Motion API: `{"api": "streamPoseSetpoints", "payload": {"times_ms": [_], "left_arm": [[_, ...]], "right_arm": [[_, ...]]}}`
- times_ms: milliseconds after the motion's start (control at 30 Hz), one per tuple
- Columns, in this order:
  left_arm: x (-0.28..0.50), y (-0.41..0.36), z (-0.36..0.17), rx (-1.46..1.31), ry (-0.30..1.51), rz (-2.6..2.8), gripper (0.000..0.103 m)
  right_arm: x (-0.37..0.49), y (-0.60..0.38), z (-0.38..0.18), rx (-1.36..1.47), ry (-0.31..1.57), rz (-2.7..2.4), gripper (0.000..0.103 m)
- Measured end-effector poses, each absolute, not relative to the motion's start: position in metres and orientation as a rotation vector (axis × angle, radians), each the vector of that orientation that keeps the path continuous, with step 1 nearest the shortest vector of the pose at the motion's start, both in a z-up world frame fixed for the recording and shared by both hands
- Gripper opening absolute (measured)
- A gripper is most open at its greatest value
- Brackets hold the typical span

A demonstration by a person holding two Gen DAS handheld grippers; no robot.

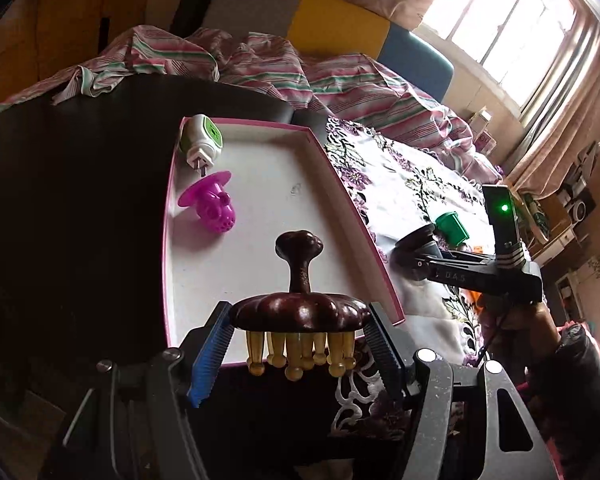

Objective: Organize rigid objects
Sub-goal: 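Release the brown massager into the tray with the left tool while the right tool holds the cylinder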

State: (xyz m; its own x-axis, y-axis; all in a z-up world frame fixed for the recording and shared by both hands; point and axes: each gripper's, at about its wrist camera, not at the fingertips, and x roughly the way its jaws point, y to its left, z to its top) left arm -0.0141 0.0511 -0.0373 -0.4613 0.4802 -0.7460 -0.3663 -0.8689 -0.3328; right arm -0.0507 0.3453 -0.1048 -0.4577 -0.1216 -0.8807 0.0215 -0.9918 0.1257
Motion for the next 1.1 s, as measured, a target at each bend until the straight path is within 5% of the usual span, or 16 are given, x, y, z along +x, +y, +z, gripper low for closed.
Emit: {"api": "streamPoseSetpoints", "payload": {"times_ms": [433,1100], "left_arm": [[-0.03,0.061,-0.043,-1.268,-0.096,2.388,0.067],[-0.177,0.099,-0.045,-1.257,-0.111,2.43,0.067]], "right_arm": [[-0.052,0.341,-0.106,1.613,-0.081,-2.609,0.043],[-0.052,0.339,-0.104,1.614,-0.063,-2.608,0.043]]}}
